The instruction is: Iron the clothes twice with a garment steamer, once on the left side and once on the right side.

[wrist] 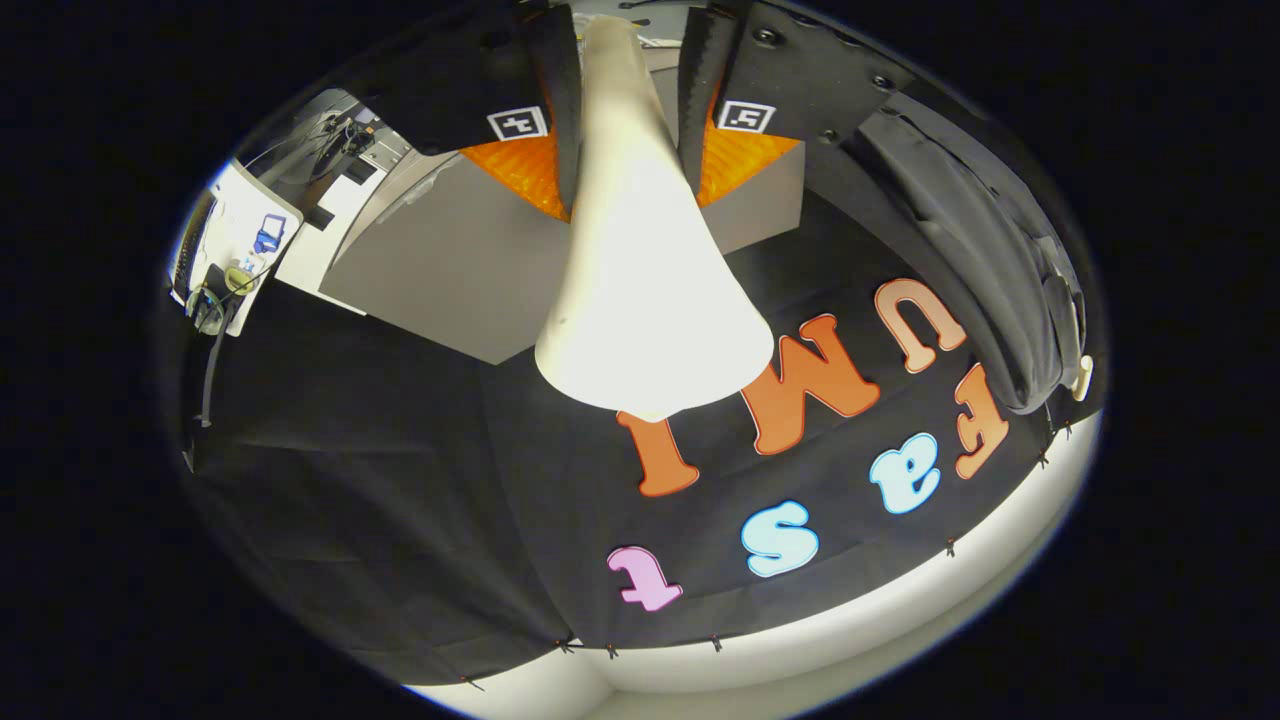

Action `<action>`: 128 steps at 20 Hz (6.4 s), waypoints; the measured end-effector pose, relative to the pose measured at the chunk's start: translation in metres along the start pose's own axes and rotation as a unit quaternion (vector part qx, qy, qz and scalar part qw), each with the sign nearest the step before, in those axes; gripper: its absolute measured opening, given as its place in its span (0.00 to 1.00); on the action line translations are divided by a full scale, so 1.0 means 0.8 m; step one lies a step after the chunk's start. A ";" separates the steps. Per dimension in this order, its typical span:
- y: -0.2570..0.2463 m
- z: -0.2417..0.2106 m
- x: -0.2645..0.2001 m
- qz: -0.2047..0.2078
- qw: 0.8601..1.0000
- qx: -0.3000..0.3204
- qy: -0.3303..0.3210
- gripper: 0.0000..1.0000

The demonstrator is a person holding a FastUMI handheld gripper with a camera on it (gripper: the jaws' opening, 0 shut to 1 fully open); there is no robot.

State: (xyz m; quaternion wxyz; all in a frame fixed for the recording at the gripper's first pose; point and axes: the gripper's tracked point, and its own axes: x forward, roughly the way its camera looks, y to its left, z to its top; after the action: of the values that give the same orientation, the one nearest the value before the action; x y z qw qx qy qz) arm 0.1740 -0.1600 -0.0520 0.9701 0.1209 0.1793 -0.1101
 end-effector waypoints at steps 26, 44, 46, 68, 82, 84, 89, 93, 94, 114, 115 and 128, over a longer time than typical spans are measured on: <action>0.414 -0.049 -0.157 0.121 0.982 -0.139 -0.052 0.47; 0.469 -0.110 -0.042 0.091 0.980 -0.176 -0.002 0.48; 0.470 -0.114 -0.037 0.090 0.980 -0.176 -0.001 0.48; 0.421 -0.241 -0.002 0.076 0.975 -0.197 0.071 0.48; 0.391 -0.337 0.018 0.069 0.968 -0.203 0.133 0.48; 0.384 -0.351 0.021 0.067 0.967 -0.201 0.142 0.48; 0.365 -0.382 0.027 0.062 0.963 -0.201 0.168 0.48; 0.351 -0.398 0.036 0.056 0.960 -0.199 0.187 0.48; 0.347 -0.401 0.039 0.054 0.960 -0.199 0.192 0.48; 0.337 -0.311 0.044 0.039 0.957 -0.185 0.221 0.48; 0.342 -0.300 0.037 0.041 0.958 -0.184 0.215 0.48; 0.487 -0.138 -0.066 0.096 0.971 -0.198 0.097 0.48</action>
State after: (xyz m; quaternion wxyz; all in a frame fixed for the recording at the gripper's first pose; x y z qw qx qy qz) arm 0.1907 0.2481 -0.0562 0.9588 -0.0468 0.2781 0.0331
